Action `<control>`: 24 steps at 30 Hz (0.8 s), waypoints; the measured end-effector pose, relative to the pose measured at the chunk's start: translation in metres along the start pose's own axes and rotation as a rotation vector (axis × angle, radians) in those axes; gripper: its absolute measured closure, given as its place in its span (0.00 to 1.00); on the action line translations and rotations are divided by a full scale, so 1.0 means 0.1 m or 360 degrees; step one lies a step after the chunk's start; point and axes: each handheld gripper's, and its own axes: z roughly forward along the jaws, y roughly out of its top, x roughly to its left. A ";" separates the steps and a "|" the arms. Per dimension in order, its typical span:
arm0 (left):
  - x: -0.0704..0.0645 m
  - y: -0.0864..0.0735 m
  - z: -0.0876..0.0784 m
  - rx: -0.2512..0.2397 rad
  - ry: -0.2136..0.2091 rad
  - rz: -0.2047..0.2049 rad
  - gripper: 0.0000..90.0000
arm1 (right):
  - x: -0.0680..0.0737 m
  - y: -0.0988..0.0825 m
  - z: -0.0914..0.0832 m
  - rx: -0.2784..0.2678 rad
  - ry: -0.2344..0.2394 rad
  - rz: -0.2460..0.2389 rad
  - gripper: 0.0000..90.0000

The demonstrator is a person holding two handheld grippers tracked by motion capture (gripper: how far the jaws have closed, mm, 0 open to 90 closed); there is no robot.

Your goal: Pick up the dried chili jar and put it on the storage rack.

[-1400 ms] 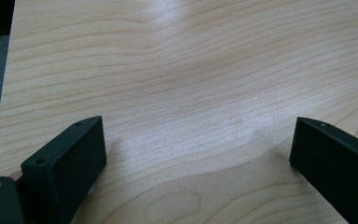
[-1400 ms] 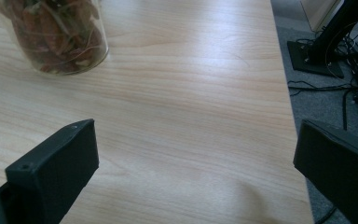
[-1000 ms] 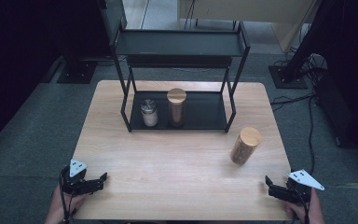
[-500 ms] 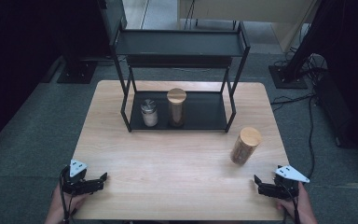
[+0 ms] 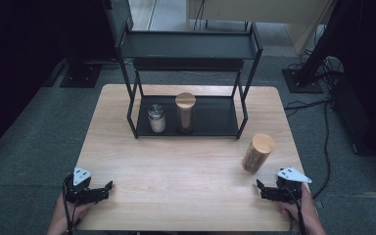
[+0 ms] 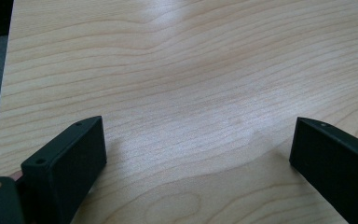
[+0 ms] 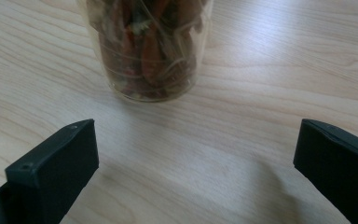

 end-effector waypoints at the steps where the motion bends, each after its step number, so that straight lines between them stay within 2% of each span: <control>1: 0.00 0.00 0.00 0.0000 0.0000 0.0000 0.04 | 0.01 0.01 0.01 0.0002 0.0001 -0.0011 0.01; 3: 0.00 0.00 0.00 0.0000 0.0000 0.0000 0.04 | 0.03 0.03 0.04 0.0025 -0.0008 -0.0021 0.02; 8: 0.00 0.00 0.00 0.0000 0.0000 0.0000 0.04 | 0.06 0.08 0.09 0.0021 0.0030 0.0023 0.02; 18: 0.00 0.00 0.00 -0.0002 0.0000 -0.0002 0.04 | 0.07 0.18 0.20 -0.0001 0.0020 0.0067 0.06; 24: 0.00 0.00 0.00 0.0000 0.0000 0.0000 0.04 | 0.09 0.24 0.23 -0.0032 0.0057 0.0078 0.09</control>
